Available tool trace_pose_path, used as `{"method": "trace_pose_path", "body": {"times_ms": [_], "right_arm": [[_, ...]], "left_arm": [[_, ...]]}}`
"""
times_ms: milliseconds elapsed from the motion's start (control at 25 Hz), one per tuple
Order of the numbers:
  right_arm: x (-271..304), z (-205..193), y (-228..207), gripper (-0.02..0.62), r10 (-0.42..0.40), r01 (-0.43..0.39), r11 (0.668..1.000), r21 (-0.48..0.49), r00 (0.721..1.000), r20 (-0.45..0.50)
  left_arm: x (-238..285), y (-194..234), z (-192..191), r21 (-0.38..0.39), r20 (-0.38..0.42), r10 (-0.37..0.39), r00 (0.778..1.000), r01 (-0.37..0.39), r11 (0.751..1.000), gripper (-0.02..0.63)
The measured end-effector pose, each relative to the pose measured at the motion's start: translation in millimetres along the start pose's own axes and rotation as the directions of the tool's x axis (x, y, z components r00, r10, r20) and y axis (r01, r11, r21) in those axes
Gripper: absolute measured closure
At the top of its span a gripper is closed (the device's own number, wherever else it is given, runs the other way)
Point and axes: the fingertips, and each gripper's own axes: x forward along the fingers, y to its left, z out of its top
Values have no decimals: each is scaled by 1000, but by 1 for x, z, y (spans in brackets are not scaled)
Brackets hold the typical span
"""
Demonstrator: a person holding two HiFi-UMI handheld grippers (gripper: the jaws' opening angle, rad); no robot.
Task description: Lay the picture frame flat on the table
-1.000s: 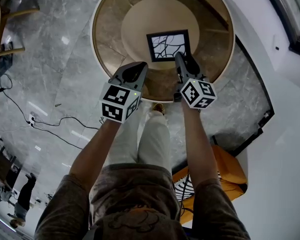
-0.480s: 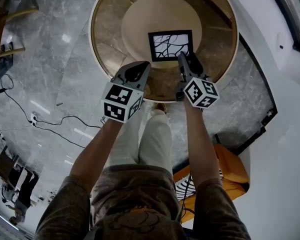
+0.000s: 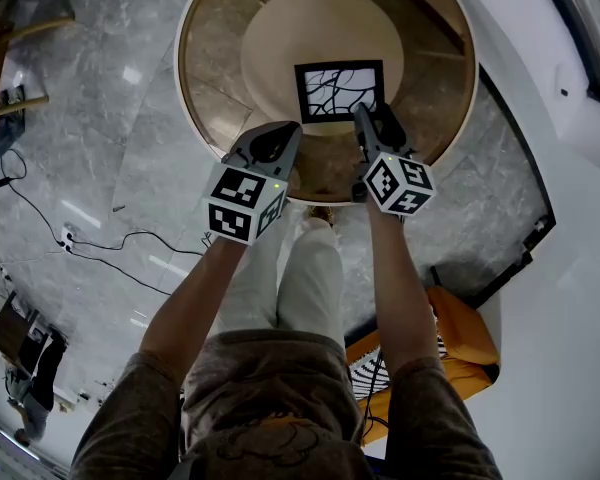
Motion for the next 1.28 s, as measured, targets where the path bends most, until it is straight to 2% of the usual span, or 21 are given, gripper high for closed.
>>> {"method": "trace_pose_path", "body": {"times_ms": [440, 640, 1040, 1160, 1280], "right_arm": [[4, -8, -4, 374, -52, 51, 998, -24, 997, -55], [4, -13, -7, 393, -96, 85, 990, -115, 991, -95], [-1, -8, -9, 416, -101, 91, 990, -109, 991, -84], [-6, 0, -7, 447, -106, 97, 988, -123, 992, -73], [-14, 11, 1, 518, -109, 99, 985, -140, 992, -64]], "left_arm": [[-1, 7, -3, -9, -1, 4, 1000, -4, 1000, 589], [1, 8, -2, -14, -3, 5, 1000, -5, 1000, 589], [1, 8, 2, -19, 2, 6, 1000, -6, 1000, 589], [-2, 7, 5, -25, 8, 8, 1000, -8, 1000, 589], [-8, 2, 11, -31, 15, 6, 1000, -5, 999, 589]]}}
